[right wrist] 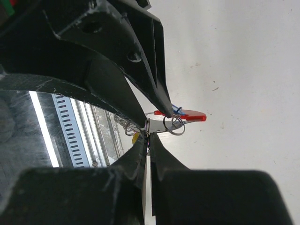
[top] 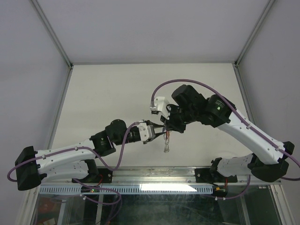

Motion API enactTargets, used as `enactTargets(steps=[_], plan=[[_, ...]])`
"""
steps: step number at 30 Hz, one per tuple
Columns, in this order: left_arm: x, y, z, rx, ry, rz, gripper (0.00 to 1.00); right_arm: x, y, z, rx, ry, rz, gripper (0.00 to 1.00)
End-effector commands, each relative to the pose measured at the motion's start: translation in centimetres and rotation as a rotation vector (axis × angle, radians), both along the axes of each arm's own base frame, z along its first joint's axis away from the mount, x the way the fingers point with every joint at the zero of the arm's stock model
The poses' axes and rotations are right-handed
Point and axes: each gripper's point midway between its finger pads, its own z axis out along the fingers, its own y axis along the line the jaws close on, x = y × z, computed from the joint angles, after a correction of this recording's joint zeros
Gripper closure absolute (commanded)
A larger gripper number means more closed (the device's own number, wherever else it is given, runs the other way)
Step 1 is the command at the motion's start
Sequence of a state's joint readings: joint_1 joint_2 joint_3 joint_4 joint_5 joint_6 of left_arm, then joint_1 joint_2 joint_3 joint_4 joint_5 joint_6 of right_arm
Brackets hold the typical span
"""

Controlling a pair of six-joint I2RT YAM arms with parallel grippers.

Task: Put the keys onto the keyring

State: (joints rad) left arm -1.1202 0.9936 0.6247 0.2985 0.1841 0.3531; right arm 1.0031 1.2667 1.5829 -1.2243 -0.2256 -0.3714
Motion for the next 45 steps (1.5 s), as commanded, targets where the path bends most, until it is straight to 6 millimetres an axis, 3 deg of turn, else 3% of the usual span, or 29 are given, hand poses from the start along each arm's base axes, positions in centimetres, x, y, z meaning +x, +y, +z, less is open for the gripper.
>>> enactTargets(steps=[1, 14, 35, 45], plan=[[-0.5, 0.1, 2.6, -0.085, -0.047, -0.014, 0.71, -0.2, 1.3, 2.2, 0.097, -0.002, 0.030, 1.00], [-1.7, -0.4, 3.5, -0.092, -0.029, -0.085, 0.74, 0.3, 1.1, 1.4, 0.069, -0.034, 0.054, 1.00], [-1.8, -0.5, 4.1, -0.110, -0.017, -0.090, 0.83, 0.4, 1.3, 0.6, 0.061, -0.024, 0.045, 1.00], [-1.9, -0.6, 4.0, -0.100, -0.013, -0.098, 1.00, 0.4, 1.8, 0.5, 0.076, -0.014, 0.048, 1.00]])
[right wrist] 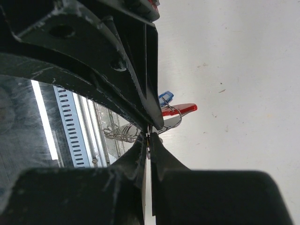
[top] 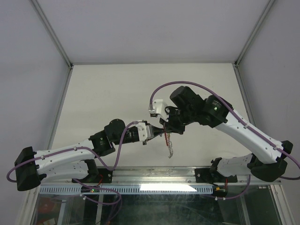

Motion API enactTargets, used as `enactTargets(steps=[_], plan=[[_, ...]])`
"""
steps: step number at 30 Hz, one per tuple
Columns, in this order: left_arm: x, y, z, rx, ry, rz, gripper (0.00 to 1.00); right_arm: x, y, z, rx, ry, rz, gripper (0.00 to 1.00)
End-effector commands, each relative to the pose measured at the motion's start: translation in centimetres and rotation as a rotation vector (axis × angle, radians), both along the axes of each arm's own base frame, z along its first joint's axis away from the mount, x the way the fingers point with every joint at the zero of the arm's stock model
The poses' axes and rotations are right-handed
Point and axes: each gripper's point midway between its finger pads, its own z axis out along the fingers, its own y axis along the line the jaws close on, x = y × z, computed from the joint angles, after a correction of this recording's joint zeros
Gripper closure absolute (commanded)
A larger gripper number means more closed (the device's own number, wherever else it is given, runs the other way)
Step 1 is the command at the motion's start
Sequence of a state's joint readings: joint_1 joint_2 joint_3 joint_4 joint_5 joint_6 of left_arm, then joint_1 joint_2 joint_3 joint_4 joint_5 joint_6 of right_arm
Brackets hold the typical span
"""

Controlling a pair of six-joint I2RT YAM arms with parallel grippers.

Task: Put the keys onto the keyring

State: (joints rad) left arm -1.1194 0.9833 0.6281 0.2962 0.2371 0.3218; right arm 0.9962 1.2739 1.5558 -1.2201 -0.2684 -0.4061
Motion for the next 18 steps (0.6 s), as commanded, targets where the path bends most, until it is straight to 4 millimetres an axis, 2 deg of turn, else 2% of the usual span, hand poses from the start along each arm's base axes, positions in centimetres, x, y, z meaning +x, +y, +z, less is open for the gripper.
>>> enactTargets(steps=[1, 8, 12, 16, 18], plan=[[-0.9, -0.5, 3.7, -0.086, -0.037, -0.045, 1.00, 0.8, 1.7, 1.4, 0.087, -0.034, 0.004, 1.00], [0.0, 0.1, 3.7, -0.107, -0.003, 0.019, 1.00, 1.0, 1.8, 1.8, 0.109, -0.057, 0.004, 1.00], [0.3, 0.7, 3.4, -0.179, 0.033, 0.060, 1.00, 1.3, 2.0, 2.4, 0.158, -0.095, -0.001, 0.92], [0.3, 0.9, 2.4, -0.221, 0.083, 0.071, 1.00, 1.5, 2.3, 3.3, 0.220, -0.133, -0.010, 0.78], [0.3, 1.0, 2.1, -0.248, 0.108, 0.074, 1.00, 1.7, 2.5, 3.5, 0.248, -0.150, -0.015, 0.75]])
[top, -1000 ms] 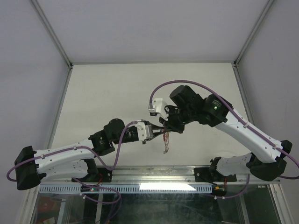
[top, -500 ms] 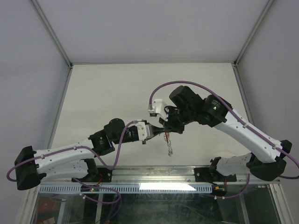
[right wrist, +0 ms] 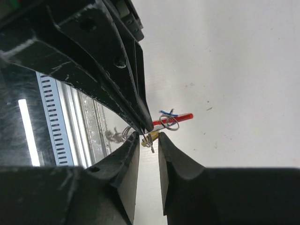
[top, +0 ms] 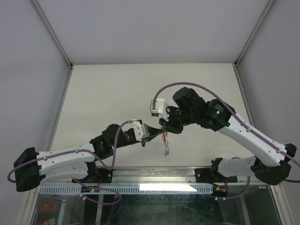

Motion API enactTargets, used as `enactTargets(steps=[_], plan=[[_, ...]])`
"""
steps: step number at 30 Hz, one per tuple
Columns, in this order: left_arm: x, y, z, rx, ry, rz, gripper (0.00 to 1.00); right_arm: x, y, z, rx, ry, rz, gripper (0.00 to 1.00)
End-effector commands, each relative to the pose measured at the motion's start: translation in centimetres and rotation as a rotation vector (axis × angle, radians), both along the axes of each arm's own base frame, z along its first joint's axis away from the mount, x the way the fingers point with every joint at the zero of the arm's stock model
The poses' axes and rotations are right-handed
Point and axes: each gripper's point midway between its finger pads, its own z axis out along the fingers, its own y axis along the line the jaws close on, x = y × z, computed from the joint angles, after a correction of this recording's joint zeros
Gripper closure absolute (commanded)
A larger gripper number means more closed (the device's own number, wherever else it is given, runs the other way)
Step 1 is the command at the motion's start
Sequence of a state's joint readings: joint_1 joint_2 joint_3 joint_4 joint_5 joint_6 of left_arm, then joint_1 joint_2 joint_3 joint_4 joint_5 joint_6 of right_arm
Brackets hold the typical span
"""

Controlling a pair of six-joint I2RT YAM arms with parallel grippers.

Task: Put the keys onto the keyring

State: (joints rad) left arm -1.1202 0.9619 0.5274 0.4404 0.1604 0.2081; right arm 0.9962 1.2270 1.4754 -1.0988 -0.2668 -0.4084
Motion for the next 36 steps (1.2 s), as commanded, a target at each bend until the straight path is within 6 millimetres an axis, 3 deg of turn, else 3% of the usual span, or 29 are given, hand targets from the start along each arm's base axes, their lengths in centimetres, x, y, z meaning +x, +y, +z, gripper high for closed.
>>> enactTargets(steps=[1, 6, 12, 22, 29, 36], plan=[[-0.2, 0.3, 2.7, -0.177, 0.028, 0.014, 1.00, 1.2, 1.6, 3.7, 0.188, -0.105, -0.018, 0.74], [0.3, 0.9, 1.6, -0.227, 0.068, 0.056, 1.00, 2.0, 1.6, 4.0, 0.246, -0.136, -0.075, 0.69], [1.2, 2.6, 0.2, -0.309, 0.102, 0.138, 1.00, 4.1, 0.9, 3.4, 0.360, -0.112, -0.275, 0.66], [2.0, 3.6, -6.4, -0.231, 0.170, 0.215, 1.00, 6.9, -0.1, -3.0, 0.449, 0.167, -0.571, 0.68], [1.8, 3.8, -8.0, -0.205, 0.193, 0.216, 1.00, 5.5, 0.4, -6.1, 0.480, 0.164, -0.459, 0.66], [1.6, 3.5, -7.9, -0.177, 0.173, 0.199, 1.00, 4.0, 0.3, -5.6, 0.641, -0.127, -0.181, 0.58]])
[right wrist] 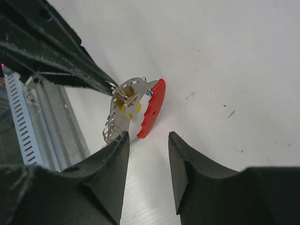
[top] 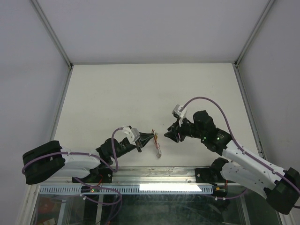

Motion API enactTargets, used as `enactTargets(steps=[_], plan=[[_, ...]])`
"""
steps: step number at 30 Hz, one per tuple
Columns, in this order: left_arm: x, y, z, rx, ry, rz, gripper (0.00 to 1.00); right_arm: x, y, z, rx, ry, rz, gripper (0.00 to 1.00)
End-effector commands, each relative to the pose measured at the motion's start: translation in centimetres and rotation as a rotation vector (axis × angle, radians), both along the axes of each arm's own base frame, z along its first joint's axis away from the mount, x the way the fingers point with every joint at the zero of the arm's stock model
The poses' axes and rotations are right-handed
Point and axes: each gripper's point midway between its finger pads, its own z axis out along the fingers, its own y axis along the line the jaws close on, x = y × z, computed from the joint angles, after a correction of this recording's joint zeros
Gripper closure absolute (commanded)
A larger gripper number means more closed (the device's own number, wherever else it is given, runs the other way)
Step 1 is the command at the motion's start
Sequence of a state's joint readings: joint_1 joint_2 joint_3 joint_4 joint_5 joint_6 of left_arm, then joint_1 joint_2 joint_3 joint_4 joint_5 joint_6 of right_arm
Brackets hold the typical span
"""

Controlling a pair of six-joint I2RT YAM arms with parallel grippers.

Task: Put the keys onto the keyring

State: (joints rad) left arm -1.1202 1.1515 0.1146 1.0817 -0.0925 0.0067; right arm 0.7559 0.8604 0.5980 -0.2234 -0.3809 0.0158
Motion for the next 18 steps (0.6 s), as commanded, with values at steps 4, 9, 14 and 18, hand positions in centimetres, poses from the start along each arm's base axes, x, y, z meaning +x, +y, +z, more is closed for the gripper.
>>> enactTargets(steps=[4, 9, 14, 18], plan=[[-0.7, -0.6, 1.7, -0.042, -0.034, -0.039, 1.00, 0.4, 1.5, 4.8, 0.146, -0.481, 0.206, 0.59], [-0.8, -0.9, 1.6, -0.026, -0.035, -0.052, 1.00, 1.3, 2.1, 4.8, 0.137, -0.303, 0.157, 0.65], [-0.8, -1.1, 1.5, -0.019, -0.040, -0.060, 1.00, 0.0, 3.0, 4.7, 0.197, -0.273, 0.254, 0.63], [-0.8, -1.1, 1.5, -0.012, -0.047, -0.064, 1.00, -0.7, 3.1, 4.1, 0.200, -0.373, 0.342, 0.61]])
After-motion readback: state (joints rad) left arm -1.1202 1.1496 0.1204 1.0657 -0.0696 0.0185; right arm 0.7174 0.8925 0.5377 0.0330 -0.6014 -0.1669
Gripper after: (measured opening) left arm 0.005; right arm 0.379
